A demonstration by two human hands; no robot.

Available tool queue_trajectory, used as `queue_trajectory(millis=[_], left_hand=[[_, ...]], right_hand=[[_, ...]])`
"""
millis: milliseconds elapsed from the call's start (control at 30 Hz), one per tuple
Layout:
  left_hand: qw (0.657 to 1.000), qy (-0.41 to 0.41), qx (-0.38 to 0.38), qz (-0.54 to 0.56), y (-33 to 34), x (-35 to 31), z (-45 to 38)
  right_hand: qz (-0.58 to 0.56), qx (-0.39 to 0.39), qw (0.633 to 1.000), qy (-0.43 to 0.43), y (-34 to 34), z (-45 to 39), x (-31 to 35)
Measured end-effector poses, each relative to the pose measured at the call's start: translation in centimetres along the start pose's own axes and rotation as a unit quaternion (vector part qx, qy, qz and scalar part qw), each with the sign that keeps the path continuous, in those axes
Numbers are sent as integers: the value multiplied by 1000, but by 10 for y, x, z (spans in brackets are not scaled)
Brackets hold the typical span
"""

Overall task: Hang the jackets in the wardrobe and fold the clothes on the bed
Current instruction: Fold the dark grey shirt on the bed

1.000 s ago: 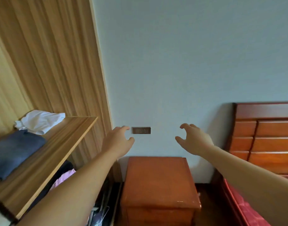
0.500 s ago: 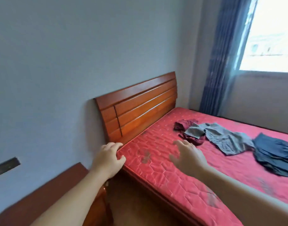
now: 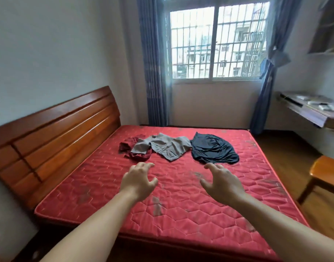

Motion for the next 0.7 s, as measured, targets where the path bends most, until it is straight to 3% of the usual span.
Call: queue_trajectory(millis=[133,267,700], left_hand=[[998,47,35,-2,51,-81,-19],[996,75,48,-4,75,-123,-49],[993,101,50,33,126,-128,-220]], right_hand=[[3,-5,999,53,-20,3,-83],[1,4,997,73,-29,-18,-125],[15,-1,995,94,-20,-177,-159]])
Point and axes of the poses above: each hand's wrist, its own z-axis away from the middle knuckle, its own y-axis out of the palm, x = y × z, the point moved 8 cm from there along -z, towards the middle knuckle, and after that the axes turned 7 degrees about z, right-handed, at the moved point
